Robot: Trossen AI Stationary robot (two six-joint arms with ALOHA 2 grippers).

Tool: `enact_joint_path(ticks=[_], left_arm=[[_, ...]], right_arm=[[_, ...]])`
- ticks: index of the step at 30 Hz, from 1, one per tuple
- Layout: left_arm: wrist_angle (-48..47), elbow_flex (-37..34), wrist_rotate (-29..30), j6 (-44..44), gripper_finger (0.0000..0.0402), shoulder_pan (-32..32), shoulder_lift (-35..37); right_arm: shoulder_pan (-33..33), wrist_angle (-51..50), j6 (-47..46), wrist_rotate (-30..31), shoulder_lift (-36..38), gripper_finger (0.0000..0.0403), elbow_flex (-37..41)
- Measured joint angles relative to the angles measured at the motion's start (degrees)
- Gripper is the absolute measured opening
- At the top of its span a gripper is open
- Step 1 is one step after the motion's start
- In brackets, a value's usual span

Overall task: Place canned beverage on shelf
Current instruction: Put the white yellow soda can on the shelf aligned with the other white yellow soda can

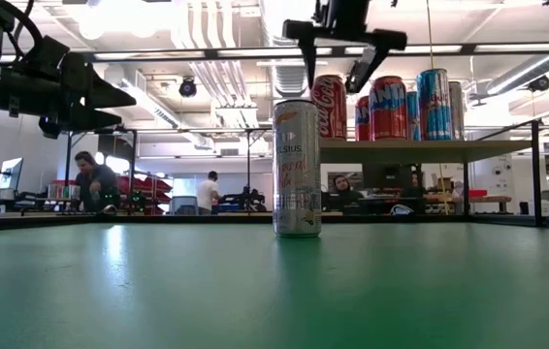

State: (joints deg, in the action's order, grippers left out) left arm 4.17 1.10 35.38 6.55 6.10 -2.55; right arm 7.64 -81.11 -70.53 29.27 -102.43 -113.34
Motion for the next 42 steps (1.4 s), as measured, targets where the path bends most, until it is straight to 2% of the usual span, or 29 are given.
enact_joint_path(ticks=[5,9,14,18,22,29,42], left_arm=[[0.01,0.00,-0.01,0.00,0.0386,-0.02,0.00],[0.00,0.01,0.01,0.00,0.0386,-0.02,0.00],[-0.01,0.00,-0.01,0.00,0.0386,-0.02,0.00],[-0.01,0.02,-0.01,0.00,0.0386,-0.02,0.00],[-0.01,0.00,0.01,0.00,0.0386,0.00,0.00],[-0.01,0.00,0.01,0.00,0.0386,0.00,0.00],[-0.01,0.00,-0.01,0.00,0.0386,-0.01,0.00]], right_arm=[[-6.40,-4.74,-5.17,-6.83,0.02,0.0387,0.05],[-13.84,-4.96,-8.37,-7.60,0.02,0.0387,0.33],[-22.43,-2.00,-11.40,0.57,-1.57,0.0387,1.22],[-26.77,-0.88,-14.36,10.14,-5.61,0.0387,1.38],[-29.72,-1.04,-21.39,17.70,-10.14,0.0386,1.38],[-31.81,-1.27,-38.85,20.00,-16.45,0.0386,1.38],[-34.08,-0.65,-53.68,28.20,-27.49,0.0386,1.38]])
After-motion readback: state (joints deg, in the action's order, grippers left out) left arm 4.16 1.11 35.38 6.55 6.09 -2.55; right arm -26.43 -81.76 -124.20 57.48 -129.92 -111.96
